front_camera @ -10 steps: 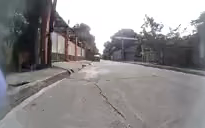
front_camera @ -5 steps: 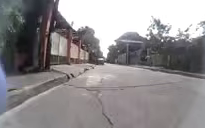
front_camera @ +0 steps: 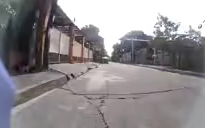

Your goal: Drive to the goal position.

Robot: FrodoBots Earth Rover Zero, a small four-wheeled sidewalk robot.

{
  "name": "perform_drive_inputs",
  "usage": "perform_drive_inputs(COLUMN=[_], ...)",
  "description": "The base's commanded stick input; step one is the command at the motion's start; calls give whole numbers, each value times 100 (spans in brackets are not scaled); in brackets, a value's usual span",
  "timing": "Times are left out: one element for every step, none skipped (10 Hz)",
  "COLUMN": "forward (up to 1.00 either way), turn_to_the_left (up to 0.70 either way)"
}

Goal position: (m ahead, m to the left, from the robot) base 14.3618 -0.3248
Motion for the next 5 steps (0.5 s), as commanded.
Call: perform_drive_inputs(forward=[100,100,100,100,100], turn_to_the_left=[0,-23,-39,-40,-40])
